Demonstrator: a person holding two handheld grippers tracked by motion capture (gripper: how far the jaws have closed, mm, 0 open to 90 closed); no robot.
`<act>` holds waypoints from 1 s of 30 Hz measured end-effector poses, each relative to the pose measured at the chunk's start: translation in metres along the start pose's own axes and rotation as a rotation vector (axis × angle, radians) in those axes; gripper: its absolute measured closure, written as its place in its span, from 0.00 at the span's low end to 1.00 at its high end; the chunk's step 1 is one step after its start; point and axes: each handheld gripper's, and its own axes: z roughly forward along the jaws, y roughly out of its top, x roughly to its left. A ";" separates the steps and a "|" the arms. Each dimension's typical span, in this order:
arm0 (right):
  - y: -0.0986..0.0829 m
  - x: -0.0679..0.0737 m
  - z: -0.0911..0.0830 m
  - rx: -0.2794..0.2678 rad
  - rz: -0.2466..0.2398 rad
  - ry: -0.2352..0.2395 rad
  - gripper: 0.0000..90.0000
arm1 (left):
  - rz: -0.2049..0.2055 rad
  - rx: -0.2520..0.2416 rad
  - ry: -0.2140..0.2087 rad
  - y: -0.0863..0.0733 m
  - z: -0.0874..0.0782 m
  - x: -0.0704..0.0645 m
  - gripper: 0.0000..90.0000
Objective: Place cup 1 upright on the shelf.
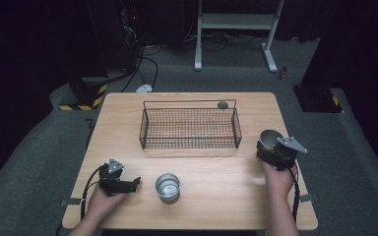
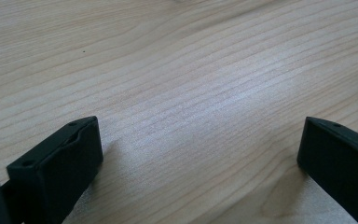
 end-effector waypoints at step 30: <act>0.008 0.019 -0.023 -0.030 -0.056 0.032 0.15 | -0.001 0.000 0.000 0.000 0.000 0.000 0.00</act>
